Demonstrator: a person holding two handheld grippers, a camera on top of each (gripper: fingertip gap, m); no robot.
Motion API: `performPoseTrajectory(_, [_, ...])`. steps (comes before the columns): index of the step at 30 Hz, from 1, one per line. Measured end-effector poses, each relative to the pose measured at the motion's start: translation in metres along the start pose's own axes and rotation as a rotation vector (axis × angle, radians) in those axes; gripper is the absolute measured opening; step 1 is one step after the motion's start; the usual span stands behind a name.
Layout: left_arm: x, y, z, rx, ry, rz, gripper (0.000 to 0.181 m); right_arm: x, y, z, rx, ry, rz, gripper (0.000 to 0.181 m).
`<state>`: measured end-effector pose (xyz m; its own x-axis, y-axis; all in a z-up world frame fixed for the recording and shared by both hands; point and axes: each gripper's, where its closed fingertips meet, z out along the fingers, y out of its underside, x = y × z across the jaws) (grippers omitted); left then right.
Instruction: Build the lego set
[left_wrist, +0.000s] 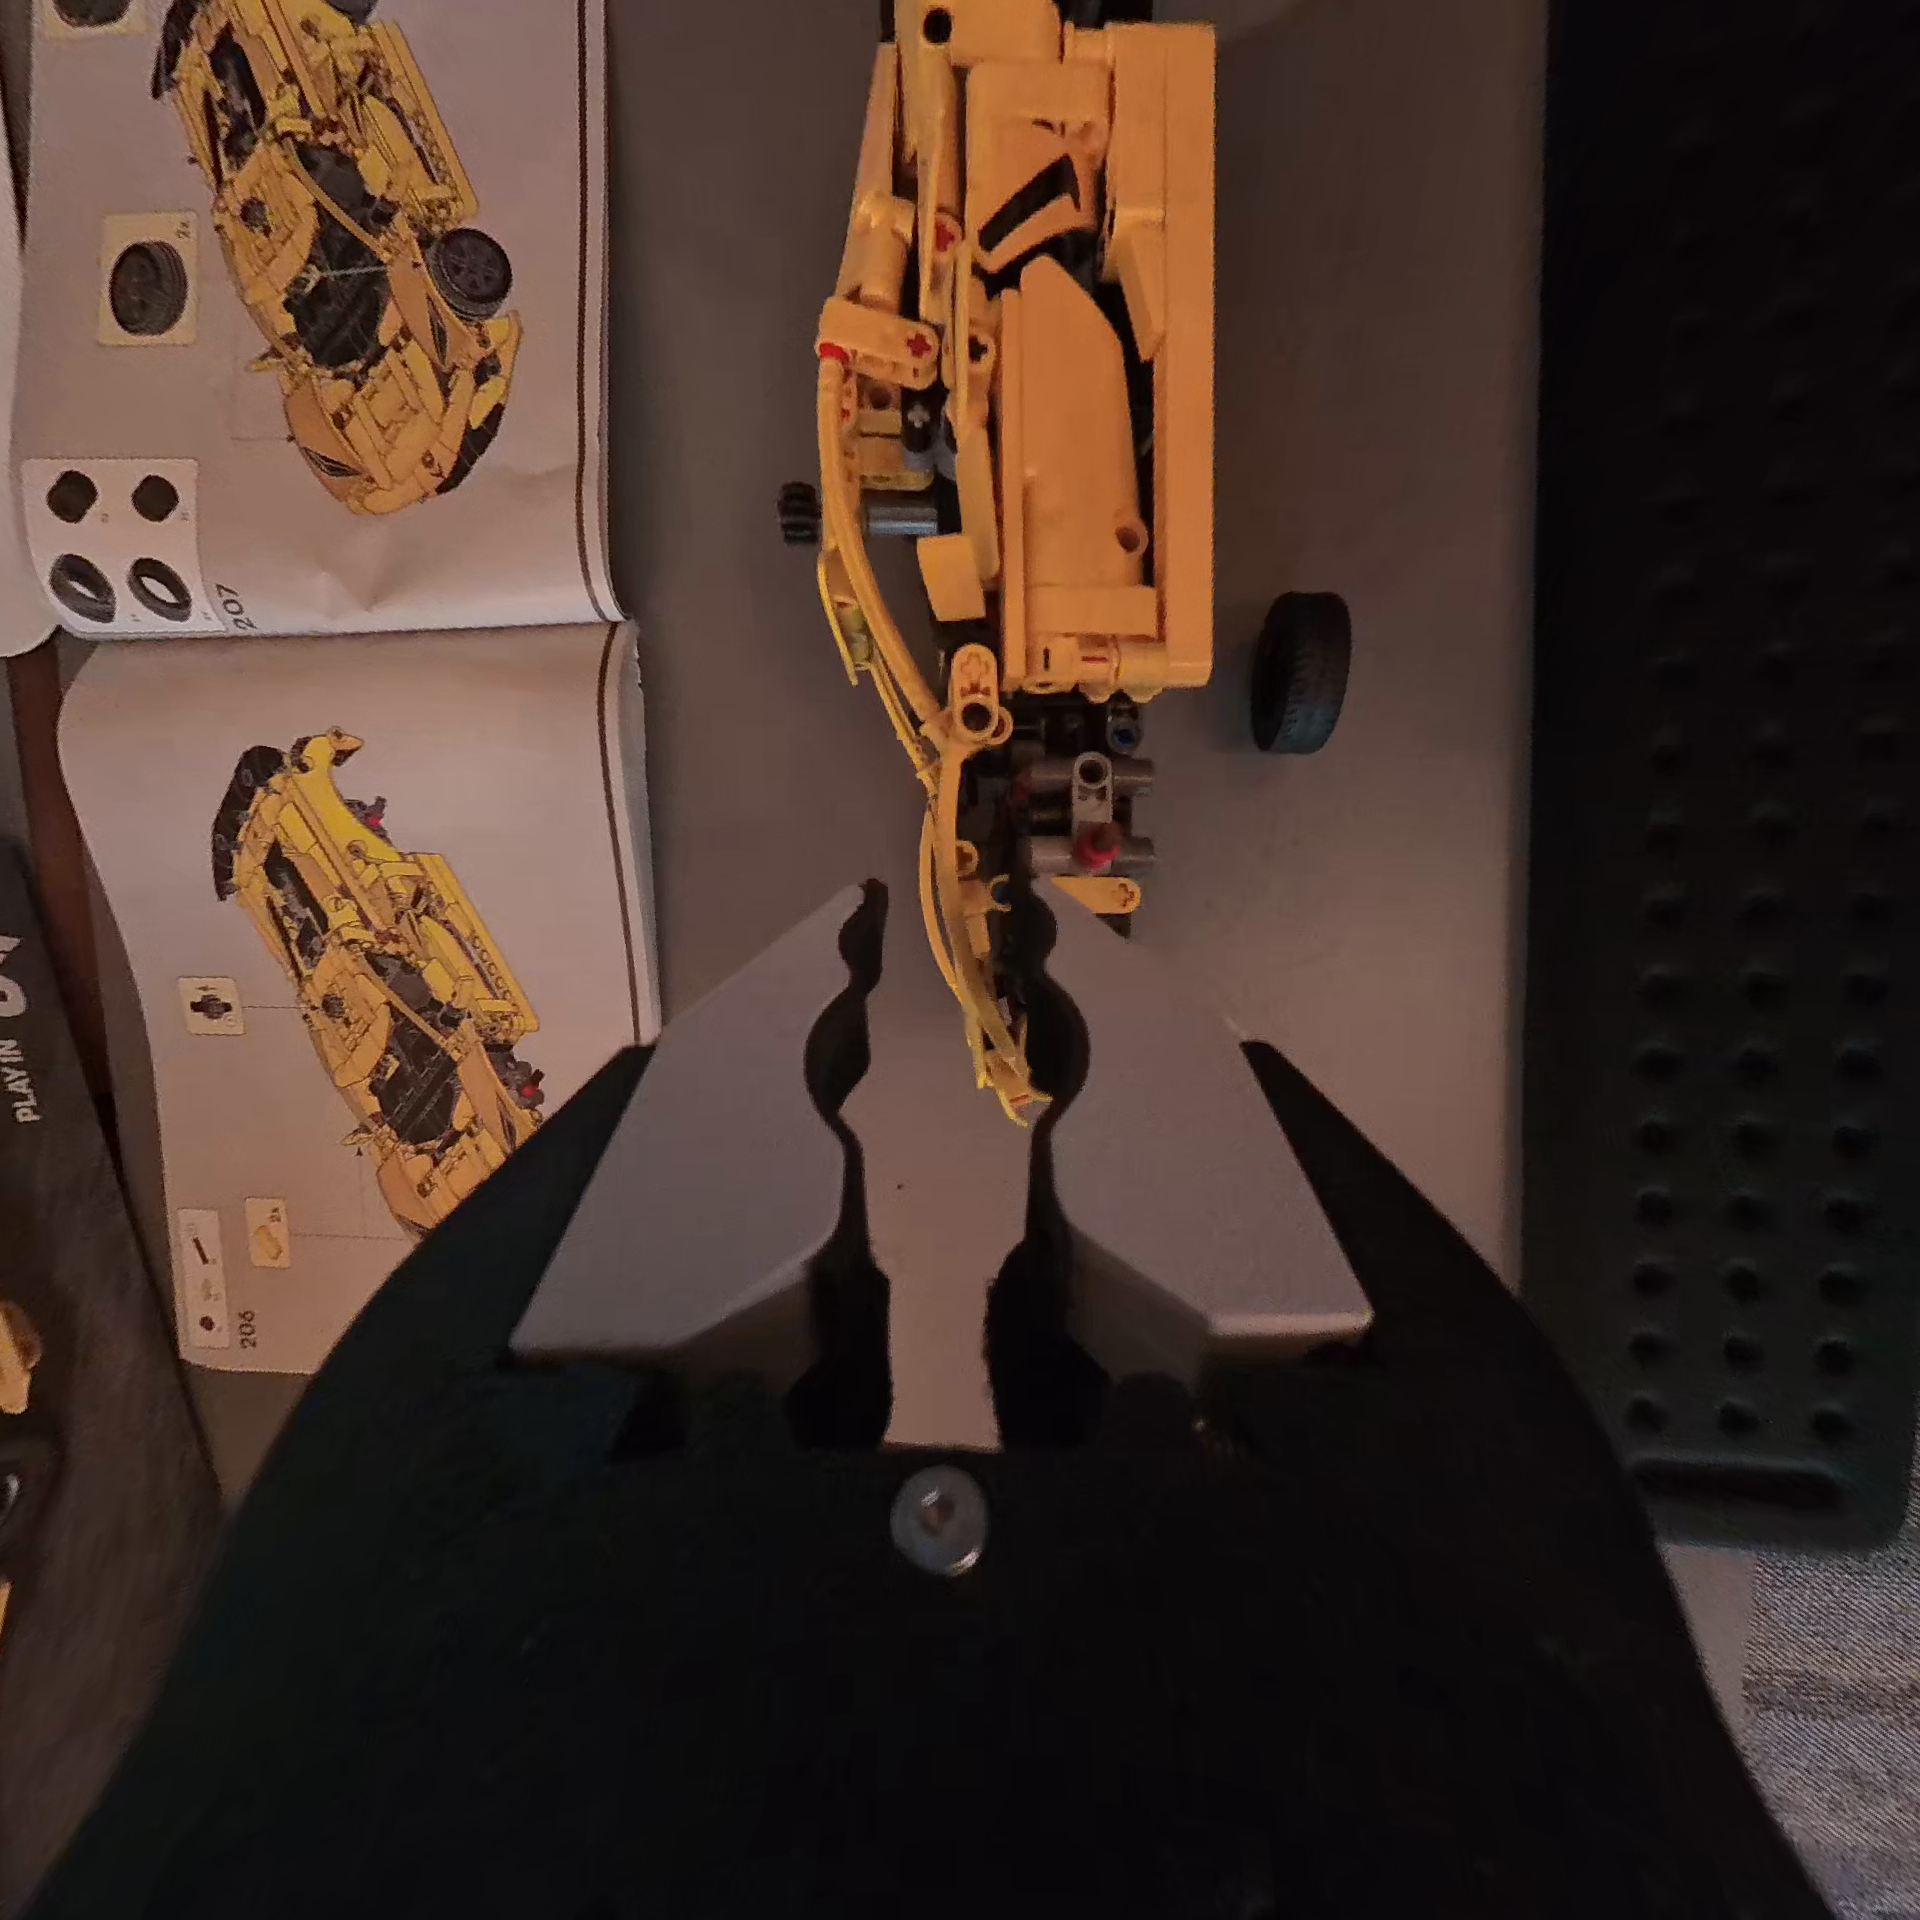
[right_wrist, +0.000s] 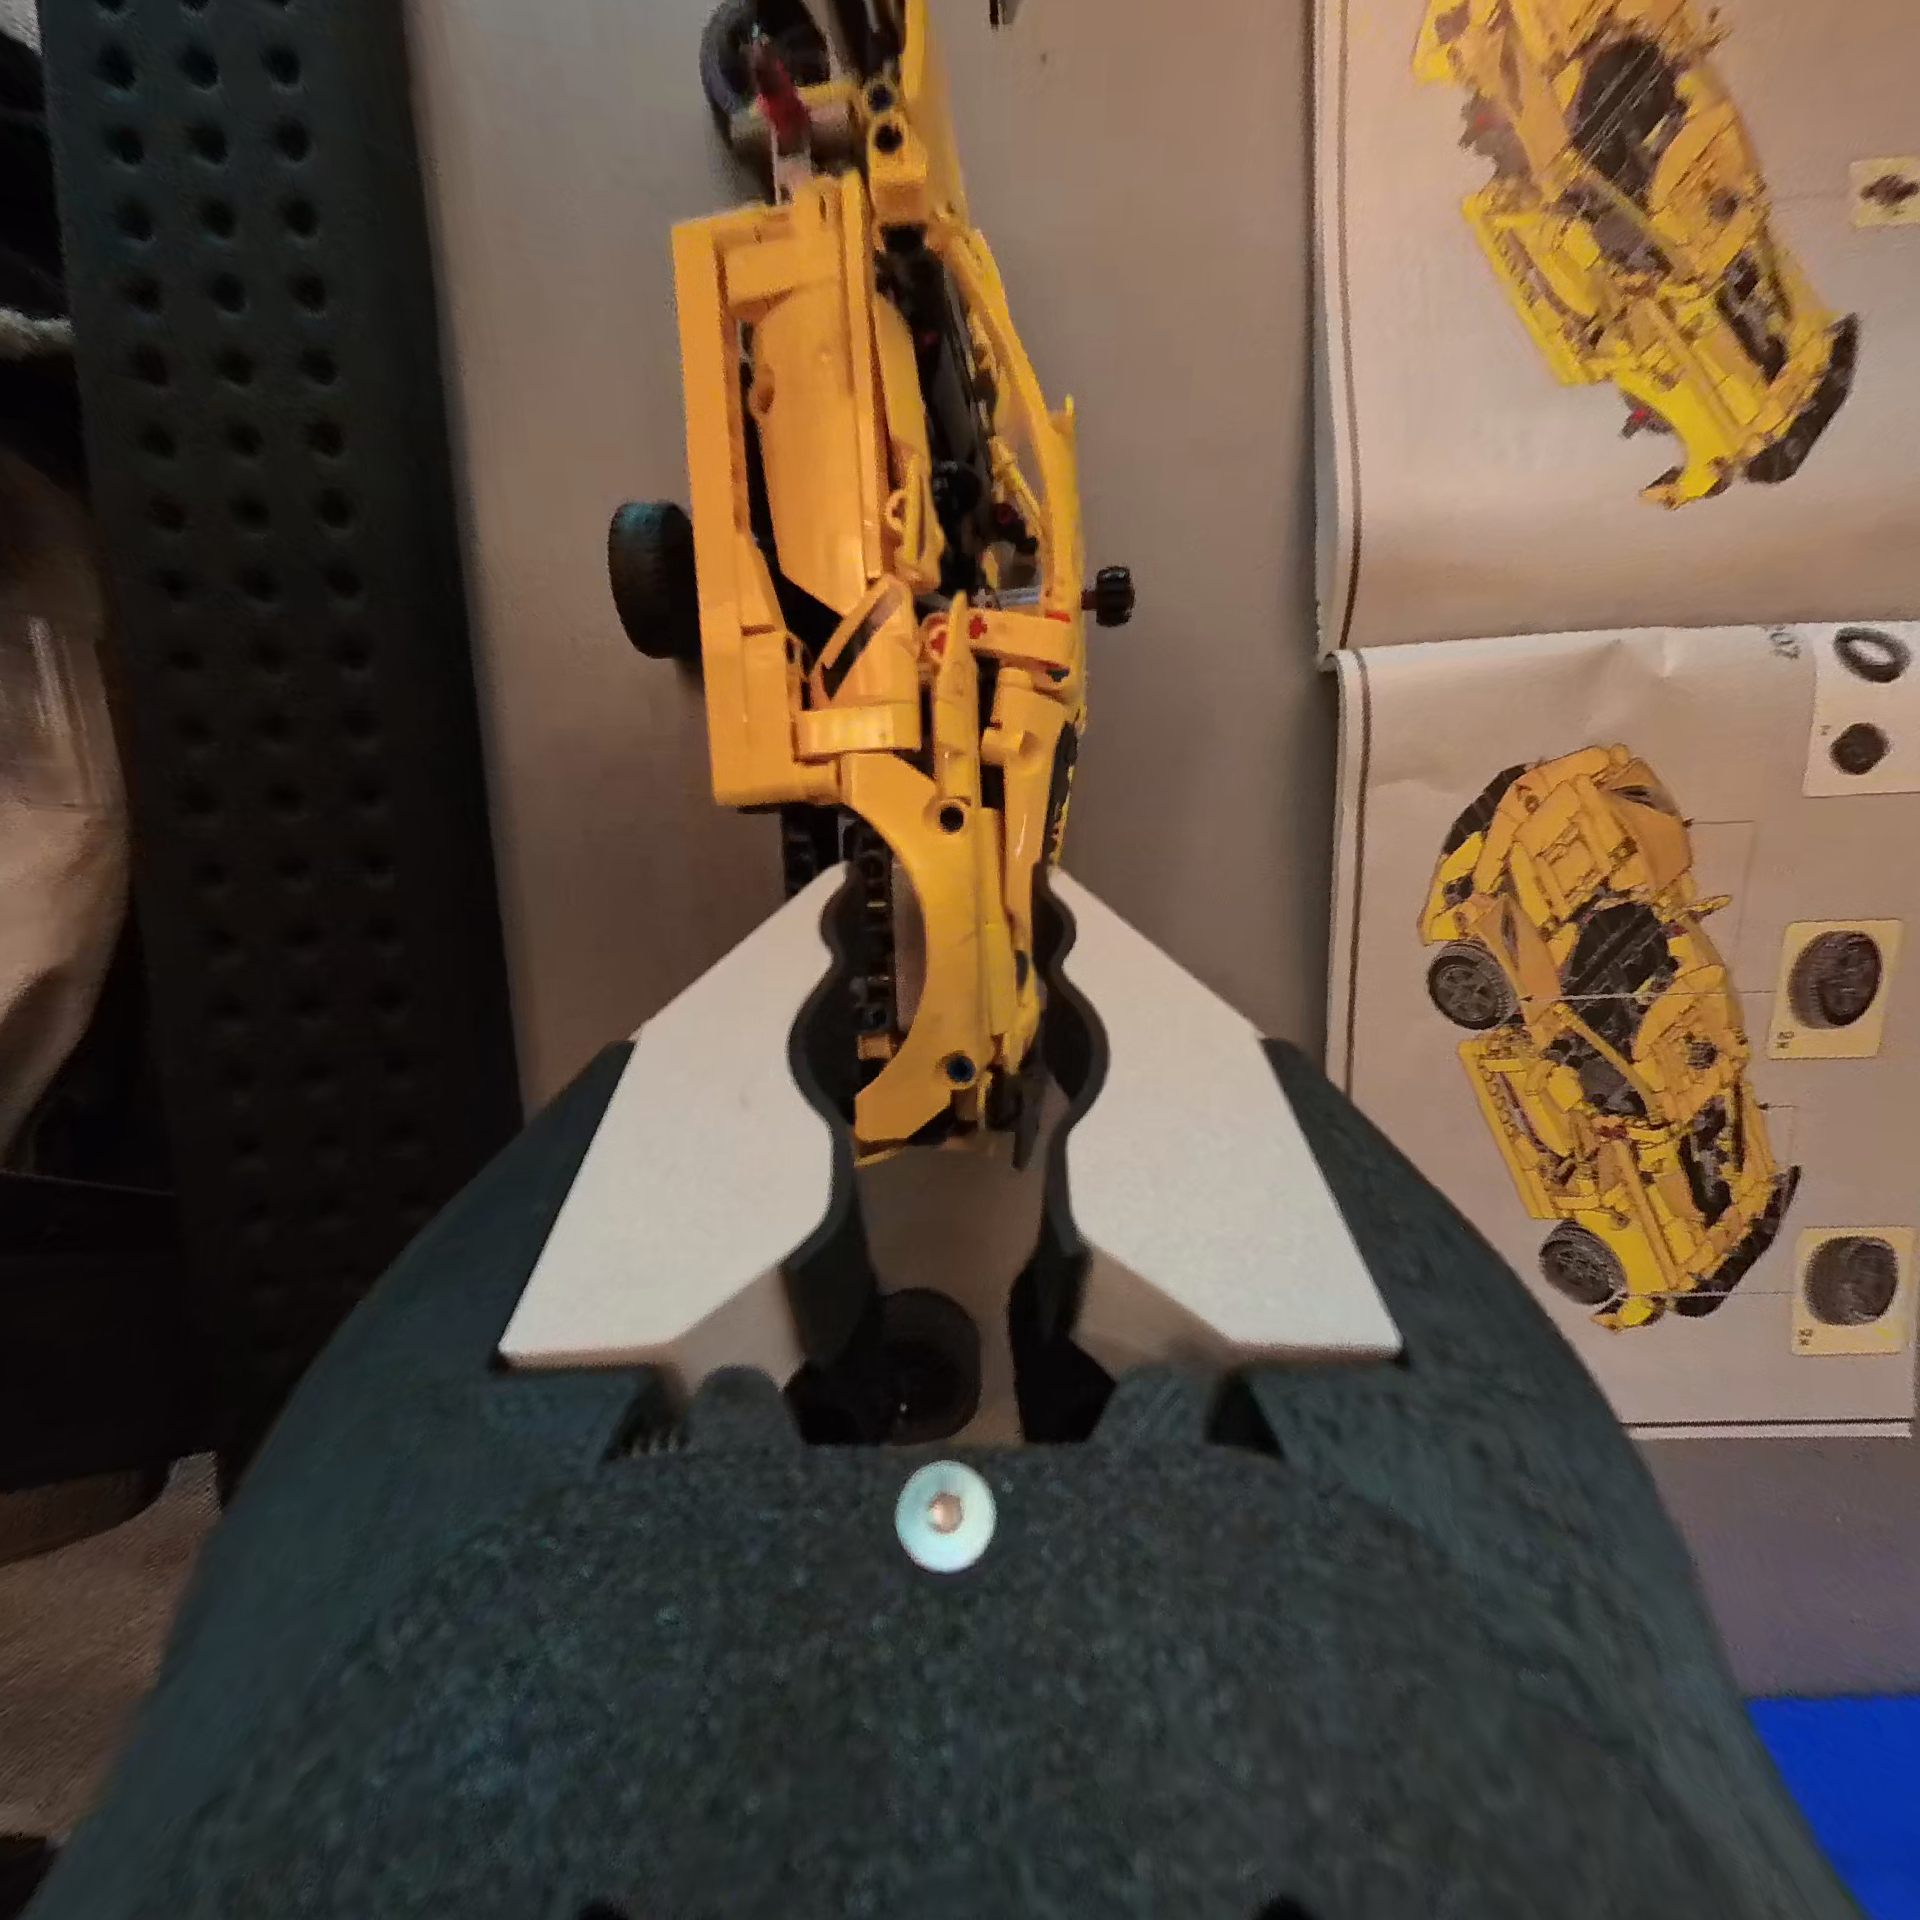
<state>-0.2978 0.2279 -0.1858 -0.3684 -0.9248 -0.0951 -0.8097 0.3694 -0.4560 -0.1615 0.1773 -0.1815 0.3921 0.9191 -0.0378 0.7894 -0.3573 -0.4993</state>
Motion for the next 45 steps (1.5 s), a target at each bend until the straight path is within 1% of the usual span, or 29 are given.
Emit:
performPoseTrajectory(5, [0.000,-0.003,-0.005,0.030,-0.009,-0.006,0.025,0.002,-0.015,-0.016,0.073,0.124,-0.008,0.035])
performPoseTrajectory(8, [0.002,-0.010,-0.015,0.101,-0.010,-0.027,0.025,-0.028,-0.045,-0.034,0.235,0.161,0.007,0.039])
performPoseTrajectory(10, [0.006,-0.017,-0.028,0.186,-0.017,-0.053,0.026,-0.056,-0.057,-0.038,0.309,0.220,-0.002,0.046])
performPoseTrajectory(11, [0.008,-0.022,-0.036,0.240,-0.026,-0.070,0.028,-0.070,-0.061,-0.037,0.356,0.255,0.000,0.046])
performPoseTrajectory(13, [0.020,-0.029,-0.054,0.360,-0.026,-0.099,0.029,-0.103,-0.069,-0.022,0.474,0.246,0.030,0.046])
performPoseTrajectory(14, [0.028,-0.030,-0.061,0.409,-0.025,-0.112,0.029,-0.114,-0.067,-0.007,0.504,0.244,0.051,0.046])
performPoseTrajectory(16, [0.054,-0.026,-0.073,0.478,0.028,-0.118,0.031,-0.123,-0.052,0.035,0.461,0.253,0.079,0.052])
performPoseTrajectory(18, [0.073,-0.016,-0.076,0.521,0.049,-0.143,0.030,-0.124,-0.036,0.075,0.390,0.224,0.110,0.052])
performPoseTrajectory(20, [0.091,-0.011,-0.070,0.580,0.060,-0.174,0.031,-0.115,-0.033,0.098,0.363,0.225,0.116,0.049])
performPoseTrajectory(22, [0.110,-0.006,-0.055,0.604,0.072,-0.184,0.031,-0.100,-0.032,0.108,0.359,0.273,0.106,0.043])
performPoseTrajectory(25, [0.129,-0.002,-0.031,0.629,0.053,-0.210,0.031,-0.093,-0.034,0.122,0.364,0.241,0.103,0.036])
performPoseTrajectory(27, [0.131,0.000,-0.020,0.660,0.023,-0.230,0.031,-0.088,-0.030,0.128,0.331,0.248,0.092,0.017])
performPoseTrajectory(28, [0.129,0.002,-0.015,0.674,0.005,-0.233,0.031,-0.088,-0.030,0.129,0.332,0.241,0.086,0.015])
performPoseTrajectory(30, [0.122,0.004,-0.006,0.697,-0.043,-0.262,0.031,-0.091,-0.032,0.124,0.347,0.192,0.139,0.015])
performPoseTrajectory(31, [0.121,0.004,-0.001,0.706,-0.044,-0.275,0.031,-0.097,-0.036,0.120,0.386,0.115,0.192,0.015])
performPoseTrajectory(32, [0.121,0.001,0.001,0.729,-0.035,-0.283,0.031,-0.105,-0.045,0.112,0.462,0.007,0.269,0.014])
performPoseTrajectory(35, [0.126,-0.011,0.001,0.808,-0.003,-0.293,0.031,-0.118,-0.077,0.072,0.753,-0.306,0.503,0.013])
performPoseTrajectory(36, [0.129,-0.015,-0.001,0.838,0.019,-0.302,0.031,-0.121,-0.082,0.063,0.805,-0.383,0.556,0.013])
performPoseTrajectory(40, [0.121,-0.031,-0.020,0.991,0.046,-0.445,0.030,-0.131,-0.091,0.055,0.867,-0.470,0.567,0.014])
performPoseTrajectory(41, [0.120,-0.033,-0.020,1.000,0.035,-0.473,0.030,-0.134,-0.093,0.055,0.877,-0.464,0.544,0.014])
performPoseTrajectory(45, [0.135,-0.040,-0.008,0.971,0.037,-0.426,0.027,-0.143,-0.101,0.051,0.902,-0.475,0.493,0.014])
